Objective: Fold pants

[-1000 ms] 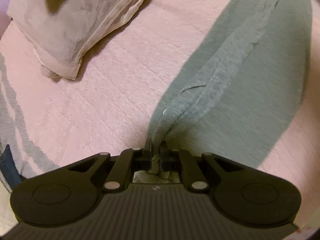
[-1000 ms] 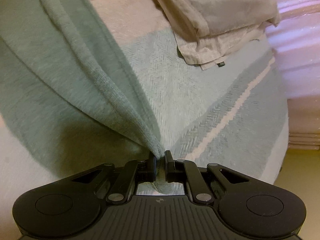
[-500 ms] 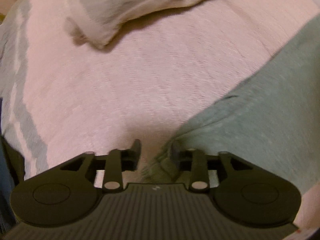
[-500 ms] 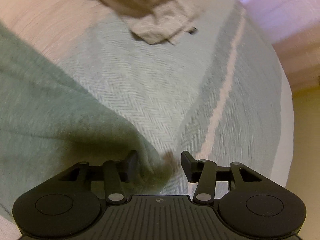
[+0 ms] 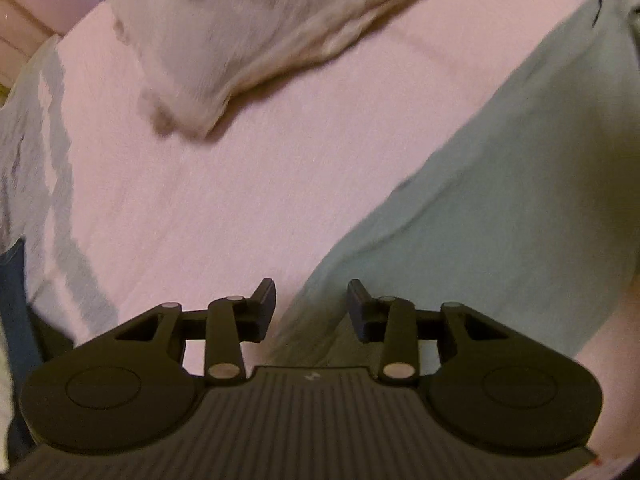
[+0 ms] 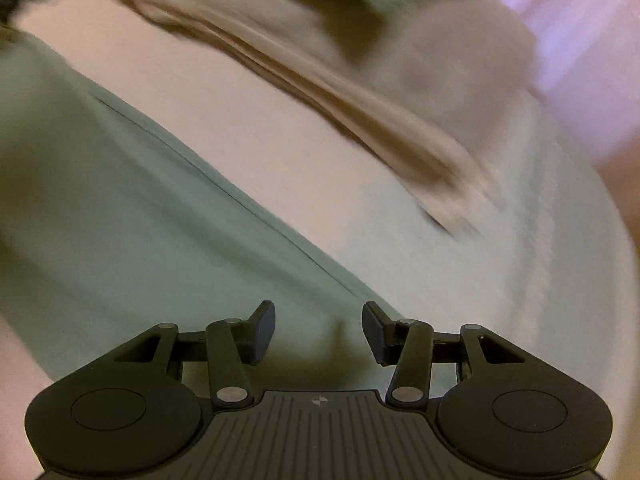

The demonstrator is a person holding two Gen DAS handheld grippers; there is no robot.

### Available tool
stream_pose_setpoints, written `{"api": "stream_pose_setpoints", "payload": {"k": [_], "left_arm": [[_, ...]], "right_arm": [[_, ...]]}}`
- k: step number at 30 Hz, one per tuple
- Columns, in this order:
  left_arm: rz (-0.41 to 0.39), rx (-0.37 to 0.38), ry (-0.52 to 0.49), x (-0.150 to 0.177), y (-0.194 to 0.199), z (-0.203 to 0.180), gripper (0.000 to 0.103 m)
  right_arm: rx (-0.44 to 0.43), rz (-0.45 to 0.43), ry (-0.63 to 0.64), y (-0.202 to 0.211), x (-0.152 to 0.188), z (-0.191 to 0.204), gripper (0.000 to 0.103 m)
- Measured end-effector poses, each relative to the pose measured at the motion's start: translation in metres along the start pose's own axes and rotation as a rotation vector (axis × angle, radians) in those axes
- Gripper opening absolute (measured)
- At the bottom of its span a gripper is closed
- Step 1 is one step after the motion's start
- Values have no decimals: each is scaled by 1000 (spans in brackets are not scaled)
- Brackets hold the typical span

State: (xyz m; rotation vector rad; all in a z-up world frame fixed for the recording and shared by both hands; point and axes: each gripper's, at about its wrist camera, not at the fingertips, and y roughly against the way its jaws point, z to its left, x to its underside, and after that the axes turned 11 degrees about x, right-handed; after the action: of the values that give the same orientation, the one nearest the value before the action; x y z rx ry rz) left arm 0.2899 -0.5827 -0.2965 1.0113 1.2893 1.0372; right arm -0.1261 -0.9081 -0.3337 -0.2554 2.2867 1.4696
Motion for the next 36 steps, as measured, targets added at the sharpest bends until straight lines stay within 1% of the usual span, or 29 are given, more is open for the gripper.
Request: {"api": "stream_pose_setpoints", "payload": {"k": [1,3,5,7,8,9,10,11,12,13,14,16,18,19,20,22,23,25,27,30,31,33,36], "left_arm": [[-37,18,-8,-8,-1,-6,34],[-82,53,-34,-27,-8,-21,34],[-114,101,-83,-49,-18,-41,34],[-132,127,-139,-67,-29,-62,35],[-128,139,-159,-73,-37,-71,35],[-117,151,-181,-78,-44,-79,35],[-104,152,-201,-81,-53,-85,34],[-92,155,-203,-83,-60,-87,33],[-74,163,-202,-84,-67,-89,29],[-67,155,-202,-84,-72,-90,19],[-77,143,-193,-84,-73,-90,16],[-109,132,-149,-85,-70,-86,14],[-122,121,-101,-84,-70,-80,14],[-118,114,-86,-84,-73,-79,14],[-109,106,-76,-84,-77,-78,14],[-110,96,-43,-84,-79,-77,16],[-110,97,-24,-84,-79,-75,19],[-106,79,4,-85,-79,-70,24],[-98,74,24,-86,-75,-67,24],[-95,39,3,-88,-62,-76,24],[-96,37,-11,-91,-58,-80,24],[-106,38,-35,-97,-50,-93,24],[-129,61,-60,-111,-44,-120,24]], "right_arm": [[-56,-38,11,-4,-12,15,45],[-137,-83,55,-15,-30,37,45],[-183,-113,134,-27,-44,59,45],[-215,-112,201,-39,-52,74,45],[-228,-91,228,-47,-54,79,44],[-236,-64,243,-55,-57,81,42],[-248,-42,234,-62,-60,80,18],[-259,-23,198,-64,-64,74,6],[-255,-27,167,-63,-67,69,5],[-236,-45,139,-61,-72,63,4],[-227,-54,117,-59,-79,60,4],[-216,-56,90,-63,-84,57,5],[-187,-61,108,-69,-84,66,6],[-173,-67,100,-73,-84,68,13],[-147,-73,67,-74,-82,65,27],[-111,-81,-49,-70,-72,53,41],[-96,-83,-96,-65,-67,46,44],[-64,-80,-174,-51,-48,30,45],[-6,-67,-239,-36,-19,12,45],[68,-28,-364,-12,29,-22,45],[91,-8,-415,-6,47,-35,45],[128,64,-527,0,85,-64,45],[180,143,-701,6,143,-103,45]]}}
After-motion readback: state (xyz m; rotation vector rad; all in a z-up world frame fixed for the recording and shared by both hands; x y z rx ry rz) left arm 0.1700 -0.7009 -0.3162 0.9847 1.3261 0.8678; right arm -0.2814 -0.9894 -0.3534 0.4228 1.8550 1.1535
